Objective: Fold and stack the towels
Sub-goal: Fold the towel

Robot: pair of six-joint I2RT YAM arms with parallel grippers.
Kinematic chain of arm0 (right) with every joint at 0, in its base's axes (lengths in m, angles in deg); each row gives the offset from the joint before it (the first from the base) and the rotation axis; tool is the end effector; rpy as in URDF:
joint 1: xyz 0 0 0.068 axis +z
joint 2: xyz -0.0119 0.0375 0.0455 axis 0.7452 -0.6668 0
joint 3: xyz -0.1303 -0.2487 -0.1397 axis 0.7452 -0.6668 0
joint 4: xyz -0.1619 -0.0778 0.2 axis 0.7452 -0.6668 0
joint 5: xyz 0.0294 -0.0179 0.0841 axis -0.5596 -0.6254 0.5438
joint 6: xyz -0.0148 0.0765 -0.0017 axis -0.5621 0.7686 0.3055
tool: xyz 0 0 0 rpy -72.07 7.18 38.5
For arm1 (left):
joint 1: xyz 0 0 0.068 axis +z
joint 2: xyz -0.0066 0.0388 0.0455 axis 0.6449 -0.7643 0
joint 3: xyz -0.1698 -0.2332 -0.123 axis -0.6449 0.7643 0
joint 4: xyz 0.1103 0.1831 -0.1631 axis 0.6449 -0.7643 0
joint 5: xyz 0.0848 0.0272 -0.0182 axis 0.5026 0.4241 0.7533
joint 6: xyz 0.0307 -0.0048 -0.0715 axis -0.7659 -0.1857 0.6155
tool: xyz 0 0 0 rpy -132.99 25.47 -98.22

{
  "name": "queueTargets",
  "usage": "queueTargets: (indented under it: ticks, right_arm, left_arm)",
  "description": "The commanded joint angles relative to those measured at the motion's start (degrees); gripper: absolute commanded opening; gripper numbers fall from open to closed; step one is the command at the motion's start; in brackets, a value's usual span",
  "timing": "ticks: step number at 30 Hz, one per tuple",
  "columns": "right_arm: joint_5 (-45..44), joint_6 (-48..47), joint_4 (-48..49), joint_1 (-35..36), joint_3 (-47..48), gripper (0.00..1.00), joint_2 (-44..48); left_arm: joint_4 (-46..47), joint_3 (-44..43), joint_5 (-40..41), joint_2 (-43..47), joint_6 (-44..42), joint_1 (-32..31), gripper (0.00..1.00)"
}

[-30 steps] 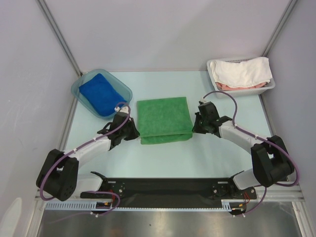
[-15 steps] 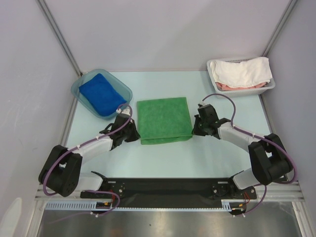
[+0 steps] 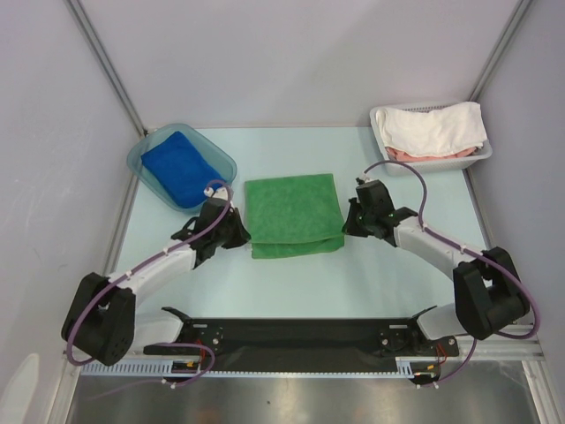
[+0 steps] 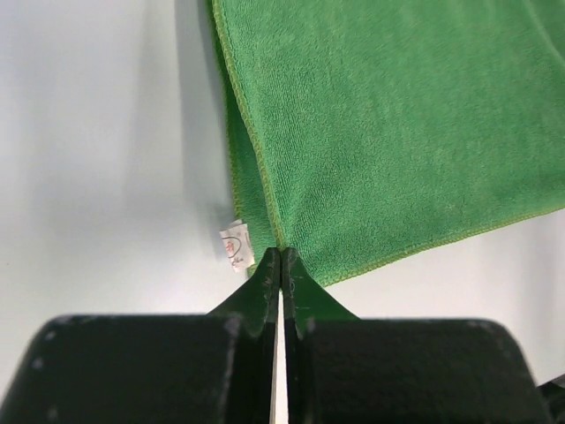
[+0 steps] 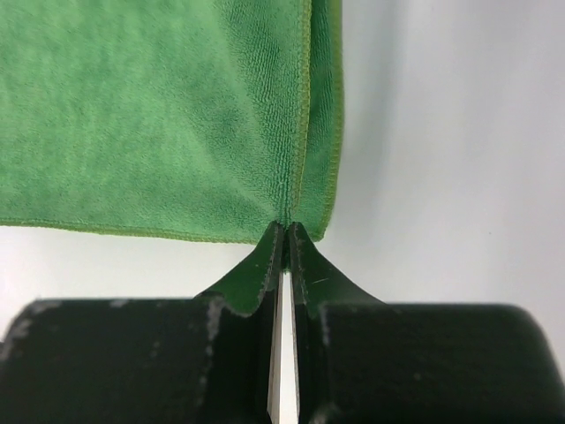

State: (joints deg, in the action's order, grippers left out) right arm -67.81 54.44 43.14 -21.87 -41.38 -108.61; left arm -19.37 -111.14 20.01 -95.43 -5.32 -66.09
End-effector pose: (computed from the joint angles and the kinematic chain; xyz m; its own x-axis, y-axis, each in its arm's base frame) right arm 0.2765 0.1379 0.2185 -0.8152 0.1060 -0.5693 -0.0894 0.9482 0.3047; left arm 0.2361 -0.1155 0.2028 -0.7736 -0.2540 -0.5806 0.0068 0.9128 -0.4083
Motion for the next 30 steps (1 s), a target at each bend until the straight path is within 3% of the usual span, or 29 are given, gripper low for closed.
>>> queueTargets:
  ticks: [1, 23, 30]
  right_arm:
    - [-0.8, -0.4, -1.1, 0.2, 2.2, 0.05, 3.0]
    - [-0.1, 0.8, 3.7, 0.2, -5.2, 0.08, 0.4]
    - [0.1, 0.9, 5.2, 0.2, -6.4, 0.17, -1.3]
  left_arm:
    - [-1.7, -2.0, 0.3, 4.0, -0.2, -0.4, 0.0]
    - [3.5, 4.7, -1.8, 0.6, 0.6, -0.7, 0.0]
    - [5.0, 5.3, -2.6, -0.6, 0.4, -1.0, 0.12]
